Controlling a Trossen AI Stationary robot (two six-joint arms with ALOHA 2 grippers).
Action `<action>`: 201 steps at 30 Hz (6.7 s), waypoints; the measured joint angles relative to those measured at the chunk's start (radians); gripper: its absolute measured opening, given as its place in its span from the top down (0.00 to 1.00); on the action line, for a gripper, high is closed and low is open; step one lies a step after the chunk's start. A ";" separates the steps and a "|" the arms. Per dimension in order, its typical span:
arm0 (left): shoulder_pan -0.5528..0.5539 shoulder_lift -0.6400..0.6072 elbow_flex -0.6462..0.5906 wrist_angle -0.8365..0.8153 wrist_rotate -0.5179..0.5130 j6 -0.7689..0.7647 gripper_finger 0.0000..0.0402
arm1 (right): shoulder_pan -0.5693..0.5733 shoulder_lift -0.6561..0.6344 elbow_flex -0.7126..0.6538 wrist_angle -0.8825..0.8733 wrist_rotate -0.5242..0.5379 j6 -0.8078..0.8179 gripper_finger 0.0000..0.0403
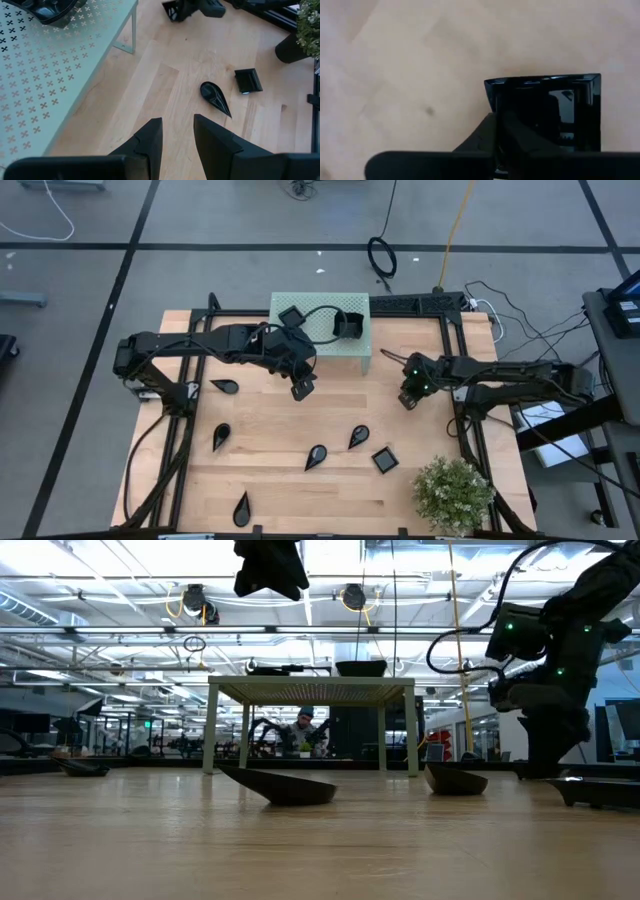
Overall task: Pick & Place Mini shaped plates
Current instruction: Stack the black square plate on top of the other black square plate on the shelf
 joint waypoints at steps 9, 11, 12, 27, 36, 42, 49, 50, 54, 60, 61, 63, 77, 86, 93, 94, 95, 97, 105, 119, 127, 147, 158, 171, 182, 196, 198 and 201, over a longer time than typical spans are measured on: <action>0.000 0.000 0.000 -0.053 0.001 0.005 0.71 | 0.133 0.006 0.072 0.200 -0.030 -0.017 0.99; 0.000 -0.008 -0.001 -0.102 0.006 0.005 0.71 | 0.162 0.021 0.094 0.262 -0.025 0.010 0.99; 0.000 -0.013 -0.001 -0.129 0.019 0.004 0.71 | 0.177 0.030 0.103 0.284 -0.020 0.025 0.99; -0.046 -0.217 0.000 -0.235 0.138 -0.094 0.71 | 0.379 0.524 0.505 0.378 0.137 -0.032 0.99; -0.081 -0.308 0.000 -0.233 0.132 -0.133 0.71 | 0.381 0.779 0.745 0.468 0.133 -0.103 0.99; -0.097 -0.318 0.000 -0.233 0.132 -0.133 0.71 | 0.381 0.878 0.817 0.479 0.133 -0.192 0.99; -0.111 -0.317 0.000 -0.233 0.132 -0.129 0.71 | 0.382 0.897 0.821 0.476 0.131 -0.207 0.92; -0.111 -0.317 0.000 -0.233 0.132 -0.129 0.71 | 0.383 0.895 0.821 0.474 0.131 -0.207 0.90; -0.111 -0.317 0.000 -0.233 0.131 -0.129 0.71 | 0.385 0.864 0.821 0.473 0.121 -0.203 0.79; -0.116 -0.299 0.000 -0.236 0.131 -0.064 0.71 | 0.402 0.734 0.821 0.387 0.107 -0.149 0.70; -0.120 -0.291 0.000 -0.240 0.131 -0.043 0.71 | 0.410 0.700 0.821 0.350 0.108 -0.149 0.70; -0.134 -0.266 -0.001 -0.242 0.130 0.007 0.71 | 0.425 0.633 0.821 0.293 0.108 -0.146 0.70; -0.197 0.008 0.000 -0.234 0.012 0.323 0.71 | 0.525 0.191 0.821 -0.161 0.374 -0.113 0.74; -0.148 0.201 0.000 -0.231 -0.011 0.352 0.68 | 0.513 0.031 0.820 -0.333 0.399 -0.101 0.65; -0.116 0.334 0.000 -0.195 -0.002 0.411 0.58 | 0.513 -0.008 0.820 -0.437 0.398 -0.134 0.61; -0.113 0.349 0.000 -0.179 -0.002 0.425 0.57 | 0.513 -0.009 0.820 -0.452 0.398 -0.140 0.61; -0.110 0.363 0.000 -0.160 -0.002 0.441 0.56 | 0.513 -0.011 0.820 -0.463 0.396 -0.149 0.62; -0.105 0.388 0.000 -0.113 -0.001 0.476 0.55 | 0.513 -0.018 0.820 -0.497 0.395 -0.160 0.62; -0.077 0.439 0.000 -0.060 -0.001 0.503 0.54 | 0.513 -0.094 0.795 -0.513 0.452 -0.229 0.62; -0.016 0.497 0.000 -0.060 0.087 0.503 0.54 | 0.513 -0.320 0.373 -0.071 0.470 -0.252 0.63; -0.014 0.528 -0.008 -0.056 0.072 0.503 0.54 | 0.513 -0.354 0.235 0.083 0.469 -0.252 0.63; -0.030 0.526 -0.010 -0.104 0.021 0.338 0.96 | 0.513 -0.363 0.220 0.095 0.471 -0.255 0.63; -0.059 0.305 -0.011 -0.097 0.014 0.248 0.97 | 0.513 -0.363 0.221 0.142 0.472 -0.369 0.63; -0.070 0.009 -0.010 0.039 -0.405 0.073 0.95 | 0.513 -0.427 0.221 0.176 0.475 -0.521 0.63; 0.168 -0.011 -0.009 0.083 -0.454 0.097 0.94 | 0.512 -0.487 0.221 0.144 0.474 -0.512 0.63; 0.395 0.019 -0.010 0.025 -0.181 0.125 0.98 | 0.512 -0.487 0.221 0.145 0.530 -0.411 0.63; 0.393 0.021 -0.010 0.024 -0.175 0.140 0.99 | 0.512 -0.487 0.221 0.145 0.530 -0.411 0.63; 0.392 0.023 -0.010 0.008 -0.174 0.153 0.97 | 0.512 -0.486 0.221 0.145 0.537 -0.411 0.63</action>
